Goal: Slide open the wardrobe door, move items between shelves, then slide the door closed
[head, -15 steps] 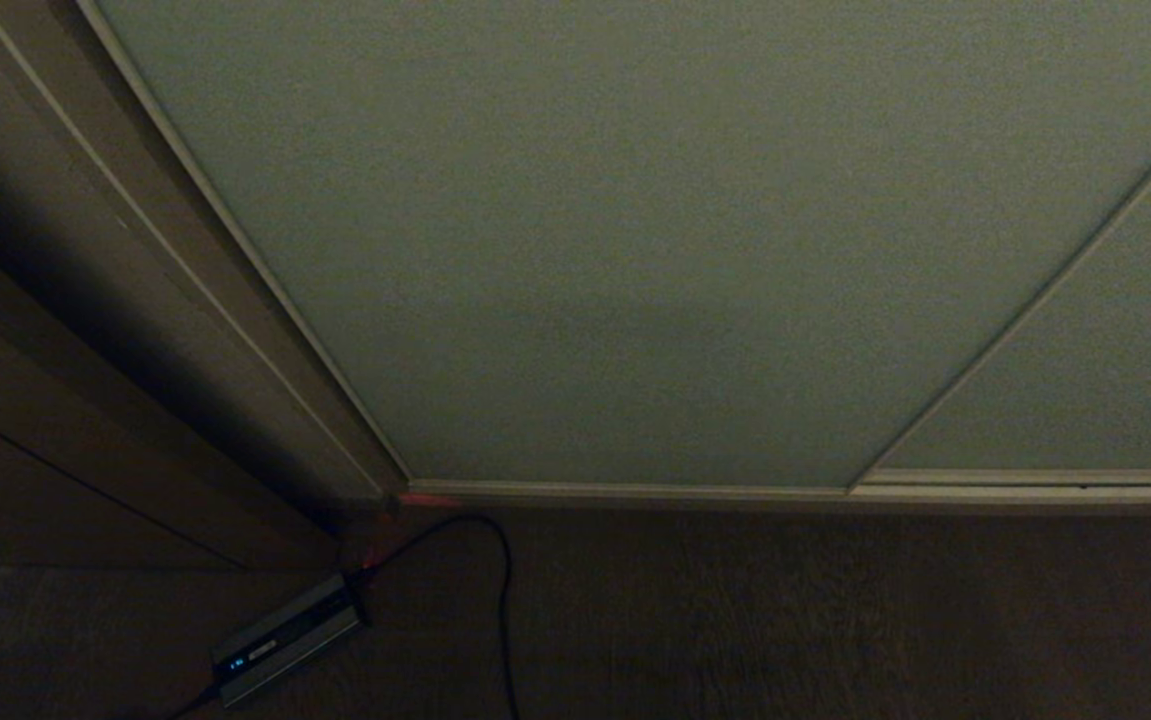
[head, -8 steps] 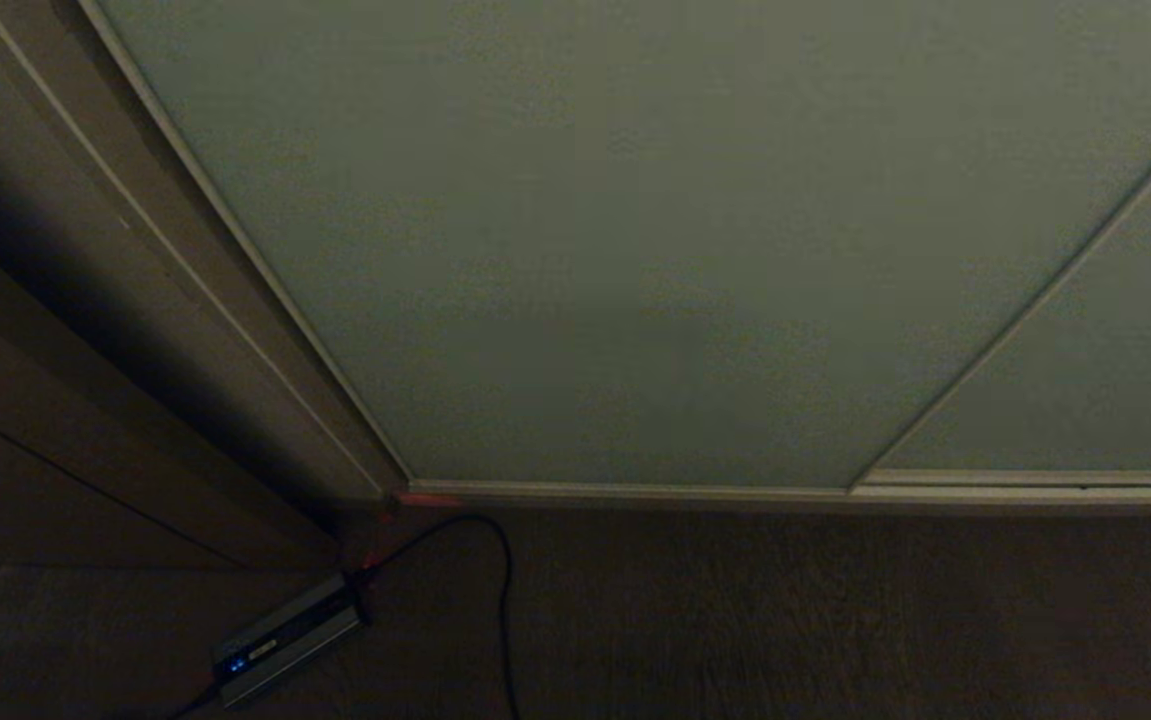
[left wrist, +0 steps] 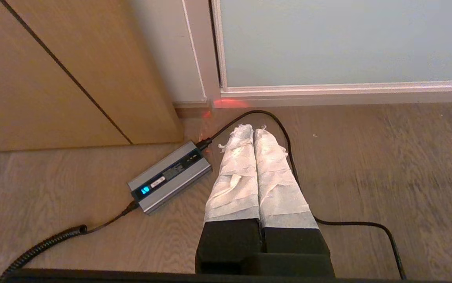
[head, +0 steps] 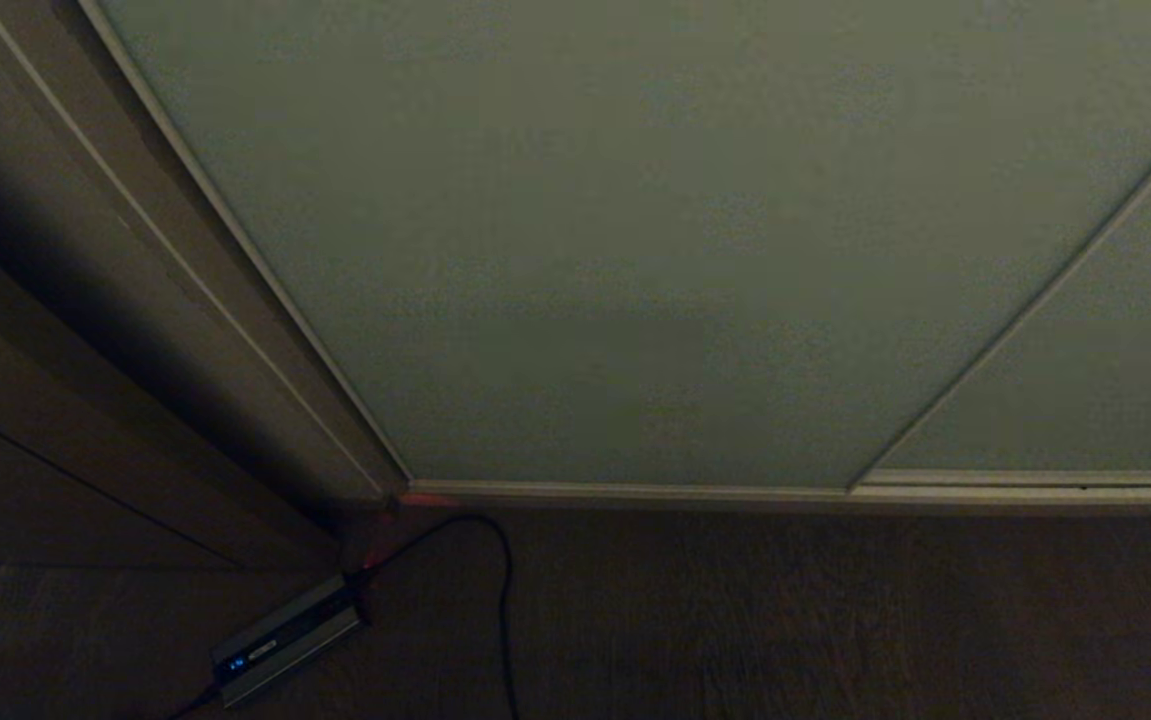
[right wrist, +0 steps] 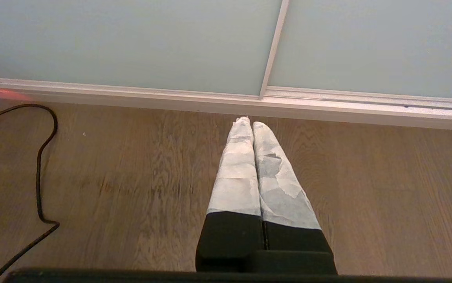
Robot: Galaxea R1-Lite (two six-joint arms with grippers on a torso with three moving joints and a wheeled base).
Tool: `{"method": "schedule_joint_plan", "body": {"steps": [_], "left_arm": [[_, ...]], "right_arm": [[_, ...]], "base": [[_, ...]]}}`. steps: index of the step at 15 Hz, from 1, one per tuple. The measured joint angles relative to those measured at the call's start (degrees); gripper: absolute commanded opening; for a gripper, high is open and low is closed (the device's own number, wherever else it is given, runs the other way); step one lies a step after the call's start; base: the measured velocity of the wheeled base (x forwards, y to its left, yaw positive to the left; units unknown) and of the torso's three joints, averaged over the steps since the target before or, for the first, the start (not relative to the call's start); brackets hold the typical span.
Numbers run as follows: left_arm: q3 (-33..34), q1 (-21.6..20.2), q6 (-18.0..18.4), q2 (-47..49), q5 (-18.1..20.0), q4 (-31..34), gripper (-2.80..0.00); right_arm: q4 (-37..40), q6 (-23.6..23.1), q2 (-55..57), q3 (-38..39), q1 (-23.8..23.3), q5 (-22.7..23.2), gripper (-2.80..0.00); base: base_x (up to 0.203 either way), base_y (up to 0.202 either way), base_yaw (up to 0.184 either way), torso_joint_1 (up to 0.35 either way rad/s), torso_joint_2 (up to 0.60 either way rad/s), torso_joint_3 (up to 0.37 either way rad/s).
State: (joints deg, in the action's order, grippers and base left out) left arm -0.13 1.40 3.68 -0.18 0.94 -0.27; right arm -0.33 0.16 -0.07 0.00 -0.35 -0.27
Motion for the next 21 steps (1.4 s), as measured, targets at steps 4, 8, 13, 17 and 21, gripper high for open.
{"method": "schedule_joint_plan", "body": {"steps": [4,8,13,17,21], "left_arm": [[0.0,0.0,0.0,0.0,0.0,0.1,-2.8],[0.0,0.0,0.0,0.0,0.0,0.2,-2.8],[0.0,0.0,0.0,0.0,0.0,0.2,-2.8],[0.0,0.0,0.0,0.0,0.0,0.2,-2.8],[0.0,0.0,0.0,0.0,0.0,0.2,-2.8]], "right_arm": [[0.0,0.0,0.0,0.0,0.0,0.0,-2.8],[0.0,0.0,0.0,0.0,0.0,0.0,-2.8],[0.0,0.0,0.0,0.0,0.0,0.0,-2.8],[0.0,0.0,0.0,0.0,0.0,0.0,-2.8],[0.0,0.0,0.1,0.0,0.0,0.0,-2.8]], "base": [[0.0,0.0,0.0,0.0,0.0,0.0],[0.0,0.0,0.0,0.0,0.0,0.0],[0.0,0.0,0.0,0.0,0.0,0.0],[0.0,0.0,0.0,0.0,0.0,0.0],[0.0,0.0,0.0,0.0,0.0,0.0]]}}
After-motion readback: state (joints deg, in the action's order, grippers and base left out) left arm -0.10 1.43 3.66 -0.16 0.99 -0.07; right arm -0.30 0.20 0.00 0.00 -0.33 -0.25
